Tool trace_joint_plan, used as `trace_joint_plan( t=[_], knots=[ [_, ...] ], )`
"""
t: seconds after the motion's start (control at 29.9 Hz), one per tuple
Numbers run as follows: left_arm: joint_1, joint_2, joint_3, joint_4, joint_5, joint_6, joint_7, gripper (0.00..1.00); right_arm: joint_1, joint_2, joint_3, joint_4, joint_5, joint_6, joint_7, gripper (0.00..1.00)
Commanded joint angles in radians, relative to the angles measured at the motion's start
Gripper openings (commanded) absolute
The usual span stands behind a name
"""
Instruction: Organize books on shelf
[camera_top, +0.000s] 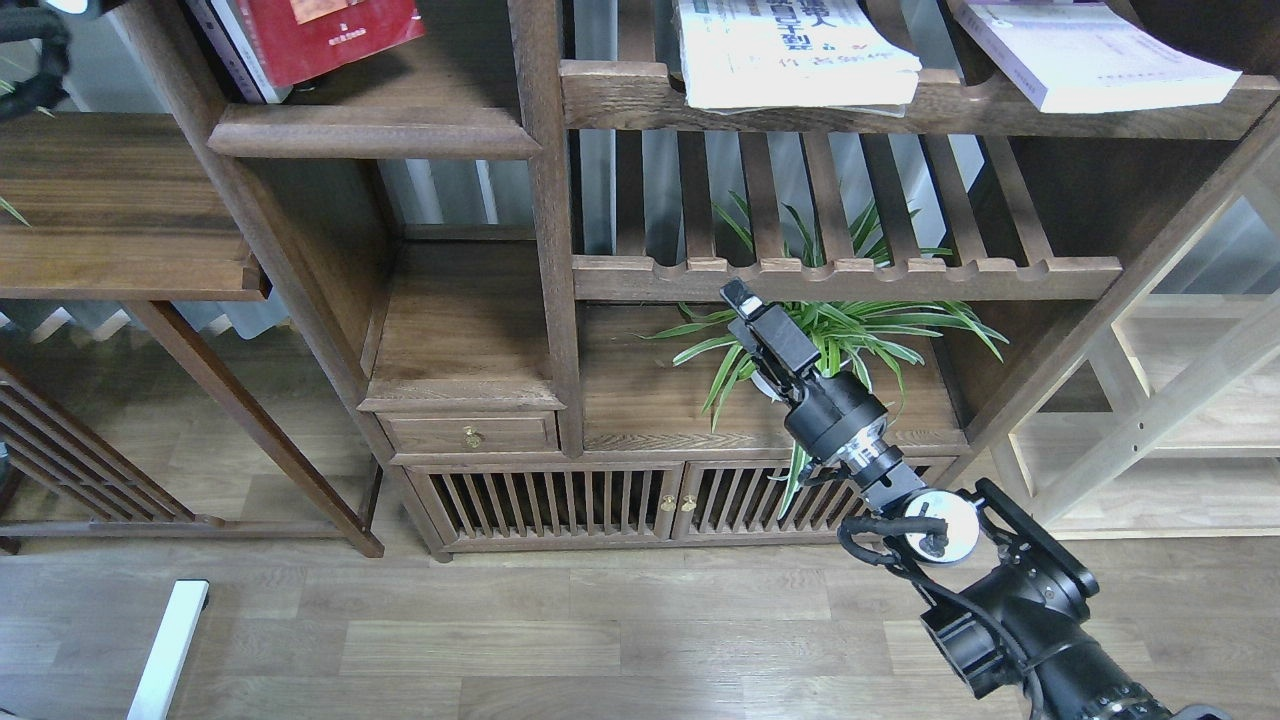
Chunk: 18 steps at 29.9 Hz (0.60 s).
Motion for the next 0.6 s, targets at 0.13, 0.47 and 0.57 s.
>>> trace_joint_plan(
  t=[0.13, 0.47, 0.57],
  knots=[
    [-0.035, -0.053, 0.068, 0.065, 0.001, 0.084, -0.048, 0.0, 0.003, 0.003, 0.004, -0.001, 0.0, 0.0, 0.0, 0.98],
    [-0.1, -0.151, 0.129, 0.243, 0.001, 0.154, -0.154, 0.0, -0.002, 0.001, 0.013, -0.003, 0.005, 0.0, 0.003, 0.99],
    [-0.114, -0.188, 0.141, 0.278, 0.0, 0.172, -0.154, 0.0, -0.008, 0.001, 0.016, -0.003, 0.005, 0.0, 0.003, 0.99]
  ],
)
